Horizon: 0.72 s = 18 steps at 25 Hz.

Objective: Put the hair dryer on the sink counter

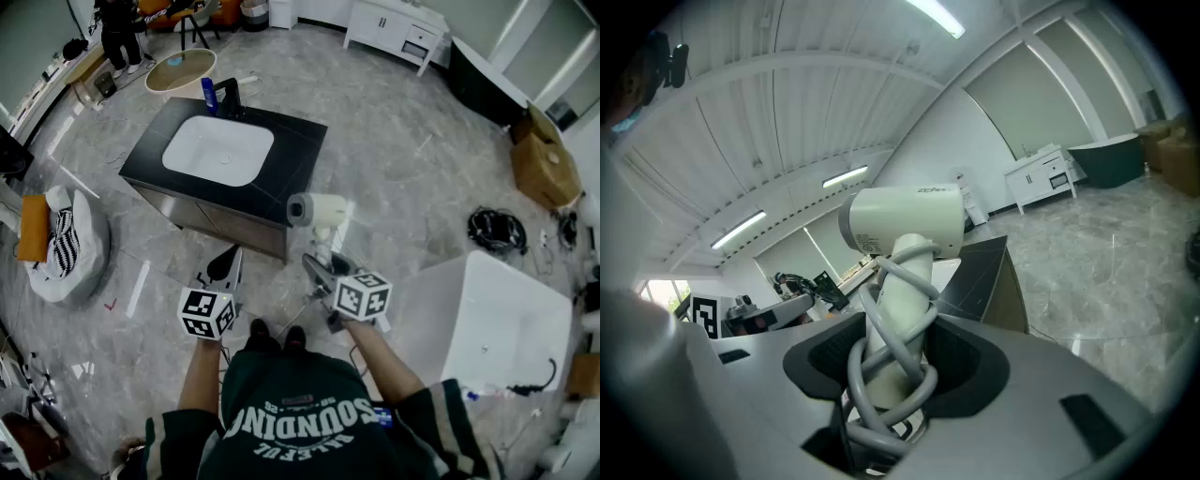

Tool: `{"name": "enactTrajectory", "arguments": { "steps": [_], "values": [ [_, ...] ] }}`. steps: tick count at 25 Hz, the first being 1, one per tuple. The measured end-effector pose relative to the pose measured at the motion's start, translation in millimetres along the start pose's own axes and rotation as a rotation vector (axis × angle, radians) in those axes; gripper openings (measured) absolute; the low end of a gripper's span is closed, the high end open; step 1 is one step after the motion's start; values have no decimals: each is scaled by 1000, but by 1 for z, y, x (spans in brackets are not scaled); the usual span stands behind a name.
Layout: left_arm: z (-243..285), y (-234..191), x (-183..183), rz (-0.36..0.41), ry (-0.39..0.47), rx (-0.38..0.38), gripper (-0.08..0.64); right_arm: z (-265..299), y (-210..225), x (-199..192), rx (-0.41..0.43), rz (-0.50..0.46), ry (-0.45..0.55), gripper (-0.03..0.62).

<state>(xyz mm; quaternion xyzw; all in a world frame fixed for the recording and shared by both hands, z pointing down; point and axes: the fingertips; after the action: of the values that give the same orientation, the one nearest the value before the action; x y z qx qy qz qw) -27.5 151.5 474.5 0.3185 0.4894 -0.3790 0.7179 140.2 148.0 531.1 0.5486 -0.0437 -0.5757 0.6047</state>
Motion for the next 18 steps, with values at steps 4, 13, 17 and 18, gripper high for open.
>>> {"name": "enactTrajectory", "arguments": {
  "steps": [4,13,17,18],
  "values": [
    [2,1,2,-1,2,1,0,-2,-1,6,8,0,12,192],
    [2,4,1,-5,5,6,0,-2,2,4,7,-12,3,192],
    [0,5,3,-6,5,17,0,-1,-1,4,23,0,-1,192],
    [-1,5,3,-6,5,21,0,-1,-2,5,27,-1,0,192]
  ]
}}
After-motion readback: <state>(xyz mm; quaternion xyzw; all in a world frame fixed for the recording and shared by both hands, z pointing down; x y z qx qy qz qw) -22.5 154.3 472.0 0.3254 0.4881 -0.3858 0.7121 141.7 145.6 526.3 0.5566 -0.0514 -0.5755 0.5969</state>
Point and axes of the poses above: the fingertips, and each gripper's own axes: z forward along the fingers, y to its right, x out of its top, and after that the axes turned 13 degrees about z, right-handed
